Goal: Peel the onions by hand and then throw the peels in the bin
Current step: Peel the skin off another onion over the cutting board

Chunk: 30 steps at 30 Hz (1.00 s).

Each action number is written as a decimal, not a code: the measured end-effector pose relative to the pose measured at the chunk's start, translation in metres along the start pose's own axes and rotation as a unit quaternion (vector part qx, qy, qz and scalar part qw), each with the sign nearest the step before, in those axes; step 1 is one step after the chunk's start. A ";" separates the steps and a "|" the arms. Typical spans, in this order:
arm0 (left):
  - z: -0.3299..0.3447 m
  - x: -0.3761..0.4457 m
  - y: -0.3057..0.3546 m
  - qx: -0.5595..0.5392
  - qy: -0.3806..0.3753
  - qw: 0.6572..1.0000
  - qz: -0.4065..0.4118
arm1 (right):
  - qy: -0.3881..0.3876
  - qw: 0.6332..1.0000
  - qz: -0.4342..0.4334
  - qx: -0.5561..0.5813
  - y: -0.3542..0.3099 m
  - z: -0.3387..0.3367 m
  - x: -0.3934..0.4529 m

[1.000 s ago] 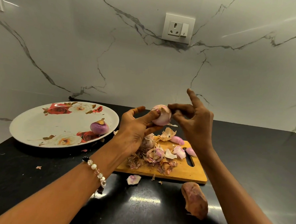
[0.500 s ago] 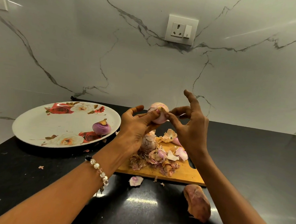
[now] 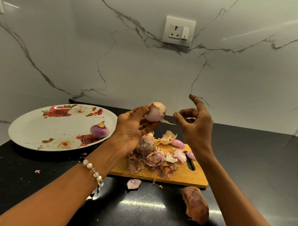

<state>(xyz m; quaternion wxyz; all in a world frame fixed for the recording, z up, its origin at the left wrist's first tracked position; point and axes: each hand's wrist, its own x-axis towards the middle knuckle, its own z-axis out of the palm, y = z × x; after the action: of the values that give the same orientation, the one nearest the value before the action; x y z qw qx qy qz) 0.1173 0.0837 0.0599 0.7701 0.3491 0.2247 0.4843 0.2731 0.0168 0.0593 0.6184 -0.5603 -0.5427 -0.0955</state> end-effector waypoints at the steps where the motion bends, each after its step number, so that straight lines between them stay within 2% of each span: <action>1: 0.000 0.001 0.000 0.002 0.001 1.000 -0.002 | -0.002 1.000 -0.007 -0.009 -0.001 -0.001 0.000; 12: -0.004 0.001 0.000 0.092 -0.002 0.995 0.045 | -0.068 0.983 -0.151 -0.077 -0.013 0.005 -0.004; 25: 0.001 -0.005 -0.002 0.128 -0.005 0.989 0.069 | -0.017 0.979 -0.184 -0.090 -0.015 0.009 -0.009; 30: 0.001 -0.007 -0.003 0.128 -0.011 0.990 0.065 | -0.021 0.977 -0.186 -0.101 -0.012 0.014 -0.010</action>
<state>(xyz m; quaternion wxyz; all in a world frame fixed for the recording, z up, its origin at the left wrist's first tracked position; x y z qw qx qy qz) 0.1171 0.0758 0.0585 0.6886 0.4636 0.2532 0.4968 0.2525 0.0191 0.0559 0.5189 -0.5109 -0.6376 -0.2512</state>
